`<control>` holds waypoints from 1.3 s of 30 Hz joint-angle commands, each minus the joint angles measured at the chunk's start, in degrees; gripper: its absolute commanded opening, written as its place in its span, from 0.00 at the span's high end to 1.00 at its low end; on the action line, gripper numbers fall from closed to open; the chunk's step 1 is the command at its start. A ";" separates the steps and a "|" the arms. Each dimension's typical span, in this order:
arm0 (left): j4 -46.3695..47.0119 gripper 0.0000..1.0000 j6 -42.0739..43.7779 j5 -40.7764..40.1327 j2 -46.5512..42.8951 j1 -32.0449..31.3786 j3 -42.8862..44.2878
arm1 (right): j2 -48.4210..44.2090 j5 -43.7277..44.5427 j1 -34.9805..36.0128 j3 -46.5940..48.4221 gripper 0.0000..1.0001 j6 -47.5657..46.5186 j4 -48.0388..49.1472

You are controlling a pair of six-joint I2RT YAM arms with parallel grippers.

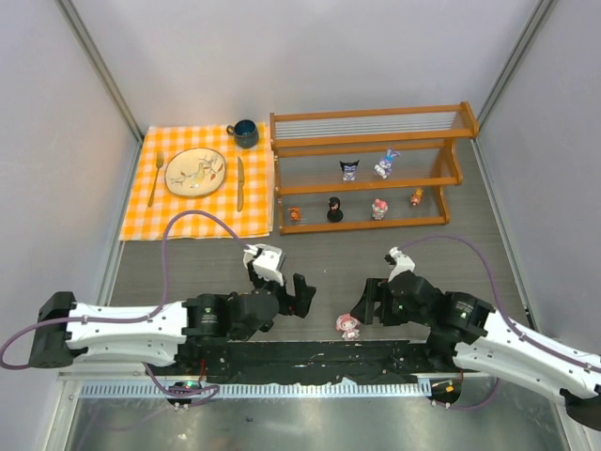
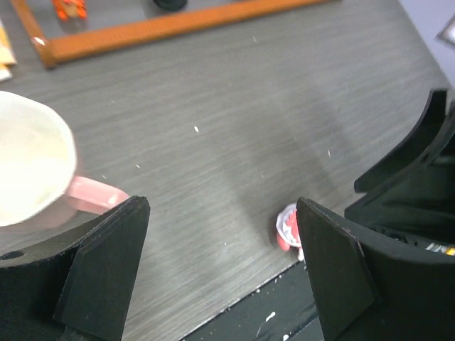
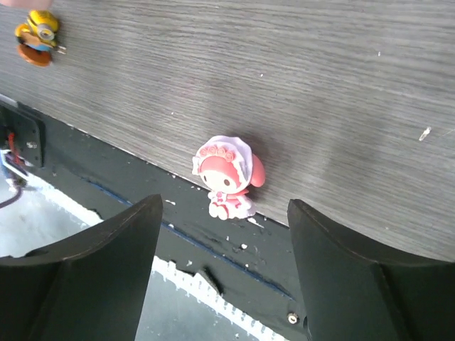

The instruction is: Place and organize the plastic toys onto the shelf

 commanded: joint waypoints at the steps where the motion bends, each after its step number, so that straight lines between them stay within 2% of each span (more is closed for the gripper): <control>1: -4.03 0.11 -0.73 -10.22 -6.91 -0.16 1.43 | 8.95 -0.19 0.25 3.66 0.18 -3.77 4.39; 3: -4.55 0.11 -0.38 -12.15 -10.69 -0.16 0.72 | 15.17 0.32 0.34 4.97 0.09 -4.65 6.42; 6: -7.36 0.11 -0.90 -13.65 -13.95 -0.16 0.46 | 22.56 2.43 1.65 7.78 0.02 -5.53 7.57; 11: -10.97 0.11 -3.54 -14.18 -16.50 -0.16 -0.60 | 33.29 7.61 6.92 12.35 0.00 -5.71 8.79; 16: -10.88 0.11 -4.07 -14.01 -16.95 -0.16 -1.04 | 39.46 9.46 9.74 14.91 0.00 -4.48 11.52; 20: -10.36 0.10 -4.07 -13.83 -16.50 -0.16 -1.04 | 44.03 13.76 10.89 16.31 0.00 -2.03 8.64; 39: -9.30 0.10 -4.24 -13.48 -15.80 -0.16 -2.00 | 45.10 12.37 11.41 13.86 0.03 -0.26 9.50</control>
